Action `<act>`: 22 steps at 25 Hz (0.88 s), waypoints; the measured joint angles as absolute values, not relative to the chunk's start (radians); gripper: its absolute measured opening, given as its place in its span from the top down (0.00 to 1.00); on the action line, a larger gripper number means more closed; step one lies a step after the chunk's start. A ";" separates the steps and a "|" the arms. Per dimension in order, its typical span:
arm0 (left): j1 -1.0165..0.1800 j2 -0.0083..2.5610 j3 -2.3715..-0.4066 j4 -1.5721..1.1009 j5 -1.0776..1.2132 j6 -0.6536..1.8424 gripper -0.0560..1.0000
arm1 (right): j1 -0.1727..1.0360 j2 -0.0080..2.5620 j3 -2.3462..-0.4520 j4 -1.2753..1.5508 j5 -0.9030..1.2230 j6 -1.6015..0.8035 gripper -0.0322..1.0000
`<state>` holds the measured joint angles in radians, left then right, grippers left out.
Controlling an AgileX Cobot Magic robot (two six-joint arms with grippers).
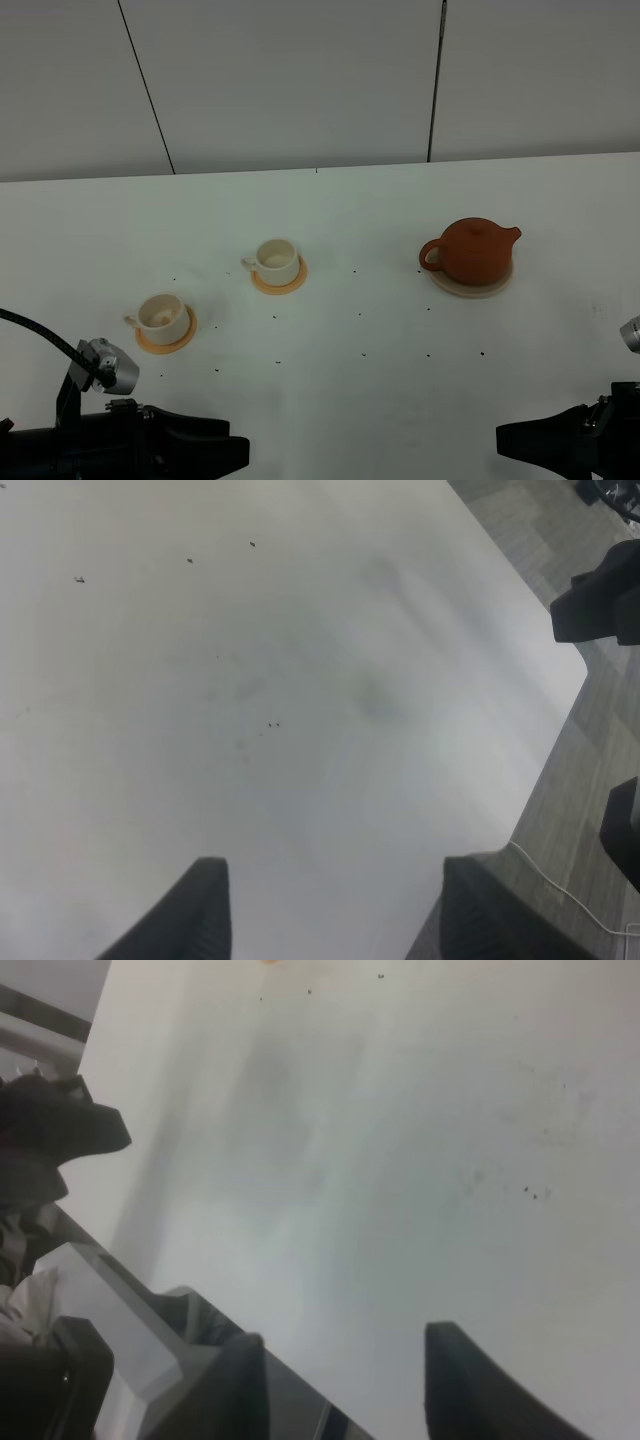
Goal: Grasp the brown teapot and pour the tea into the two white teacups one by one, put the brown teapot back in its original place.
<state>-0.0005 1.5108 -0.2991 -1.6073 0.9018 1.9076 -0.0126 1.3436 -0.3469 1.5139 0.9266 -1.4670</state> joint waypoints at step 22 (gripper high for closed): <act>0.000 1.511 -0.300 -1.715 1.027 1.874 0.44 | -0.013 1.344 -0.347 1.527 0.927 -1.467 0.62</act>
<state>-0.0005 1.5108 -0.3001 -1.7148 1.0271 1.8740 -0.0126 1.3436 -0.3469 1.5269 0.9266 -1.4670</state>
